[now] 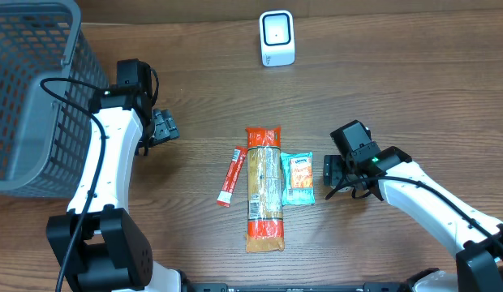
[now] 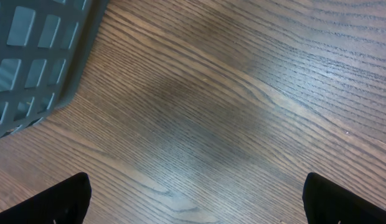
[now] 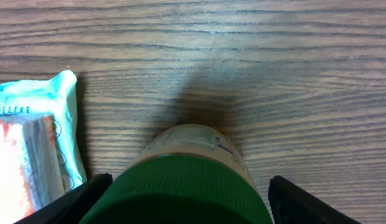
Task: Scan the item barcode
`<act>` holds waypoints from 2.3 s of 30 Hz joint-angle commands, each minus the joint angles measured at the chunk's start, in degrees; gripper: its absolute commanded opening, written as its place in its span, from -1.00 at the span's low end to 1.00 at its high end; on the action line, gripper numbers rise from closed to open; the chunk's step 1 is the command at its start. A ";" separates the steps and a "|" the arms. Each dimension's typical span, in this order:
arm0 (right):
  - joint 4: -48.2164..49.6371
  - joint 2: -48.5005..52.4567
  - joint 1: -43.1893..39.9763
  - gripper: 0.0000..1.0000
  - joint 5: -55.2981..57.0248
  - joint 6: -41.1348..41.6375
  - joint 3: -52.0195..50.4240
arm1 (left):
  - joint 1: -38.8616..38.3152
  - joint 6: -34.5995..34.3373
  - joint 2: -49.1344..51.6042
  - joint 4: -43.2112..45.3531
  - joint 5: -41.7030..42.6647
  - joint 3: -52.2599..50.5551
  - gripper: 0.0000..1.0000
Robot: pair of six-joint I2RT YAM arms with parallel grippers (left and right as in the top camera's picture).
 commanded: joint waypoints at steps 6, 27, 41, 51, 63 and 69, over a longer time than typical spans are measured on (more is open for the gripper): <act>2.67 -0.50 0.22 0.63 1.70 0.28 -2.89 | -0.07 1.49 -1.22 0.02 -0.37 1.07 1.00; 5.09 -0.50 0.22 0.53 1.73 0.31 -4.76 | -0.07 1.49 -1.22 0.02 -0.37 1.07 1.00; 3.45 -0.52 0.22 -0.24 1.40 0.28 -4.72 | -0.07 1.49 -1.22 0.02 -0.37 1.07 0.99; -4.39 -0.52 0.11 -0.87 1.44 -0.17 2.05 | -0.07 1.49 -1.22 0.02 -0.37 1.07 1.00; -9.20 -0.52 0.11 -0.93 -0.28 -0.22 6.80 | -0.07 1.49 -1.22 0.02 -0.37 1.07 0.99; -9.66 -0.52 0.11 -0.93 -1.05 -0.17 7.04 | -0.07 1.49 -1.22 0.02 -0.37 1.07 0.99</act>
